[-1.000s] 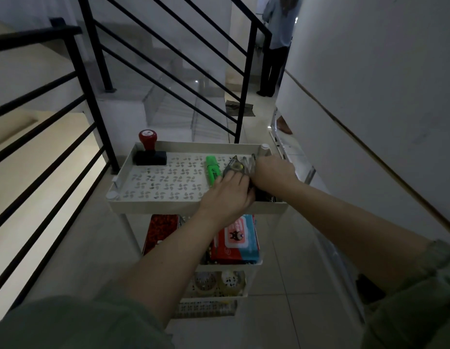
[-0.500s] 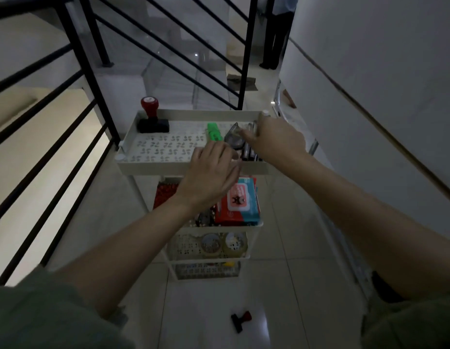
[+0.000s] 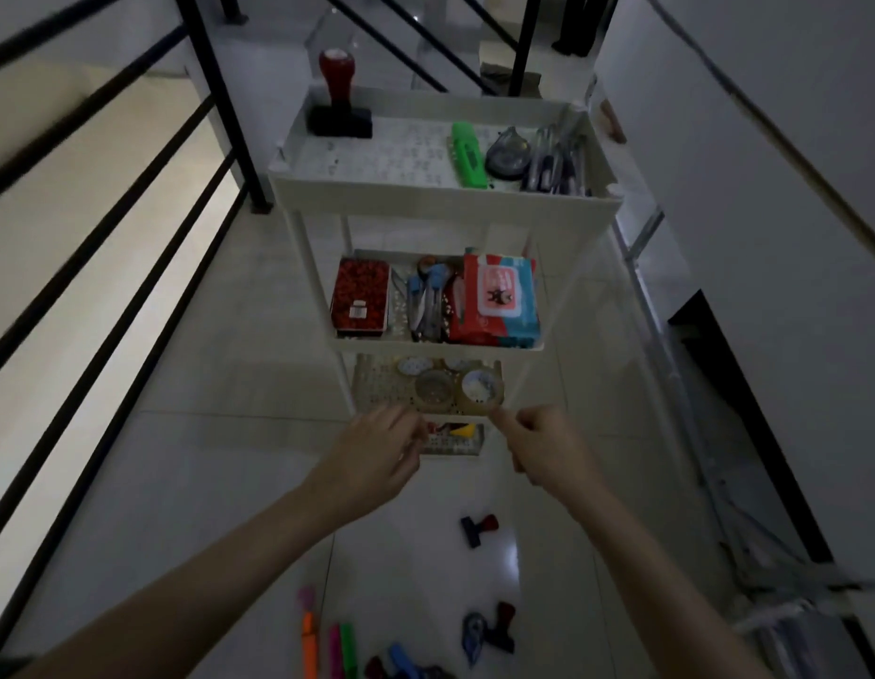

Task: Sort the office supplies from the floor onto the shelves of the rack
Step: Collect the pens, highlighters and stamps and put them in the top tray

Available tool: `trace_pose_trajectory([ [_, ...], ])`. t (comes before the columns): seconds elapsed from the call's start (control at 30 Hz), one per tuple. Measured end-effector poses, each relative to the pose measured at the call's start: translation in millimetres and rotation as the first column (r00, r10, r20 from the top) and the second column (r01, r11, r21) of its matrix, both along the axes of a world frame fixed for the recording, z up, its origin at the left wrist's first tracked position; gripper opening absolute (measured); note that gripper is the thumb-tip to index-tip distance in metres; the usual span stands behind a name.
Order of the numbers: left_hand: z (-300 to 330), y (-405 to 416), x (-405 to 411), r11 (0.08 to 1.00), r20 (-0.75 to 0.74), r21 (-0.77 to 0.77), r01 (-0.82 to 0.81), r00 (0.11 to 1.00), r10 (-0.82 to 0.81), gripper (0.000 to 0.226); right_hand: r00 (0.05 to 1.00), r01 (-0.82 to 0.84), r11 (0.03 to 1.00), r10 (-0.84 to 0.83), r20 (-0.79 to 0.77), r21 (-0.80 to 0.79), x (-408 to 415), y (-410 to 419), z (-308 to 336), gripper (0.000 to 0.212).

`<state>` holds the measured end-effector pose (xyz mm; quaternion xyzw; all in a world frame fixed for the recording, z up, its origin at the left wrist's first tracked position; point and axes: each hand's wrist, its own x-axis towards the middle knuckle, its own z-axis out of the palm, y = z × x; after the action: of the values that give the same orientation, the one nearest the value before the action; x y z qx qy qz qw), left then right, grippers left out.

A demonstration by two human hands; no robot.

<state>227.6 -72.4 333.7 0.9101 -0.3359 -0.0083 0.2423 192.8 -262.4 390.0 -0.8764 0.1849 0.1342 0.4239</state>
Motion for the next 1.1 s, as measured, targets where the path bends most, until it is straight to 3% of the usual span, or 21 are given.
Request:
trace_pose_trajectory([
  [0.2,-107,4,-27,0.999,-0.103,0.002,-0.035,0.994,0.035,0.049,0.999,-0.028,1.000,0.027,-0.022,-0.007,-13,14,-102,0.052],
  [0.3,-190,10,-48,0.997,-0.205,0.076,-0.032,0.978,0.047,0.033,0.994,-0.079,0.997,0.080,-0.080,0.010,-29,22,-175,0.049],
  [0.47,-322,20,-76,0.948,-0.408,0.288,0.134,0.913,-0.005,0.022,0.951,-0.226,0.974,0.223,-0.216,0.014,-48,33,-312,0.046],
  [0.67,-444,26,-80,0.856,-0.514,0.417,0.305,0.856,-0.055,0.024,0.795,-0.527,0.846,0.457,-0.399,-0.079,-48,49,-447,0.043],
  [0.8,-479,19,-74,0.795,-0.453,0.500,0.344,0.886,-0.098,0.028,0.661,-0.713,0.681,0.572,-0.486,-0.167,-45,48,-496,0.047],
  [0.87,-483,20,-79,0.758,-0.426,0.542,0.362,0.896,-0.124,0.031,0.634,-0.741,0.644,0.578,-0.514,-0.189,-49,40,-499,0.048],
  [1.0,-474,39,-100,0.651,-0.474,0.620,0.439,0.870,-0.135,0.037,0.662,-0.681,0.715,0.511,-0.548,-0.157,-69,4,-487,0.041],
  [1.1,-480,49,-117,0.640,-0.568,0.606,0.473,0.820,-0.068,0.038,0.736,-0.561,0.790,0.339,-0.586,-0.248,-94,-25,-501,0.039],
])
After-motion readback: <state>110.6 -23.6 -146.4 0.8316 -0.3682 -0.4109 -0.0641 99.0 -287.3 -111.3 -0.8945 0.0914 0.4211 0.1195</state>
